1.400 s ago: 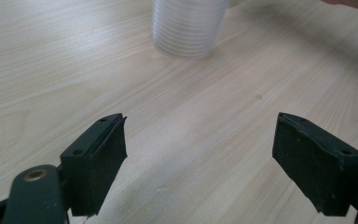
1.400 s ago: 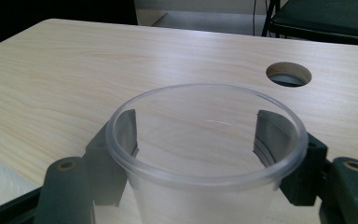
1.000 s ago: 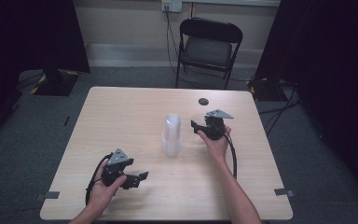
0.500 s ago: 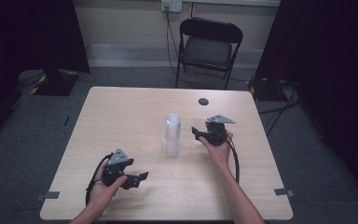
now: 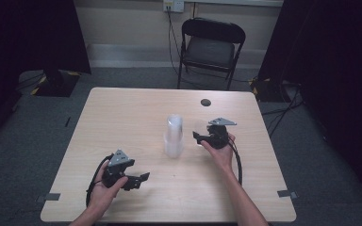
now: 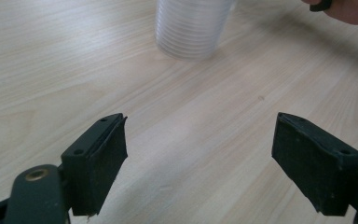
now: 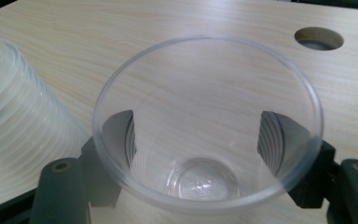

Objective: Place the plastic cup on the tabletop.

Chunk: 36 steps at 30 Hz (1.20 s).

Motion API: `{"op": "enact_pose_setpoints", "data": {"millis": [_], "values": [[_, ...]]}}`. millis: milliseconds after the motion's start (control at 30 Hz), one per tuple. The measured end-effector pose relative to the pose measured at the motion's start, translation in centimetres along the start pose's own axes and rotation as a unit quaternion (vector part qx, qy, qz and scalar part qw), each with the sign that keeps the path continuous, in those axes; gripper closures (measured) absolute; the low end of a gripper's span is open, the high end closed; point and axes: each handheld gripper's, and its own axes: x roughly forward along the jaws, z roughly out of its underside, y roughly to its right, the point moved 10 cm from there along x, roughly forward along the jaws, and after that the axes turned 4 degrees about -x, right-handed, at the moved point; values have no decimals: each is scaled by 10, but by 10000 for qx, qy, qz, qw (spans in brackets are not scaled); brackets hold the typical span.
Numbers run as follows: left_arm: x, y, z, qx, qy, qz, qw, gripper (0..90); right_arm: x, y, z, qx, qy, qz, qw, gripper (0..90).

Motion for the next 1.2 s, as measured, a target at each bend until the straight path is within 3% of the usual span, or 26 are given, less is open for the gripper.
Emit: {"op": "enact_pose_setpoints", "data": {"millis": [367,667,800,933,1200], "values": [[-4,-5,-2,-63,55,-56,9999,178,-3,2,7,235,-75,-120,9996,172],[-5,-10,-2,-113,66,-118,9998,178,-13,5,11,226,-88,-74,9997,165],[-5,-9,-2,-204,83,-55,9997,173,-20,5,13,213,-96,-108,9997,175],[-4,-8,0,-89,63,-102,9999,175,-26,2,20,132,-209,-172,9995,186],[-5,-12,-1,-141,100,-171,9997,177,-43,-4,22,60,-197,-192,9996,193]]}}
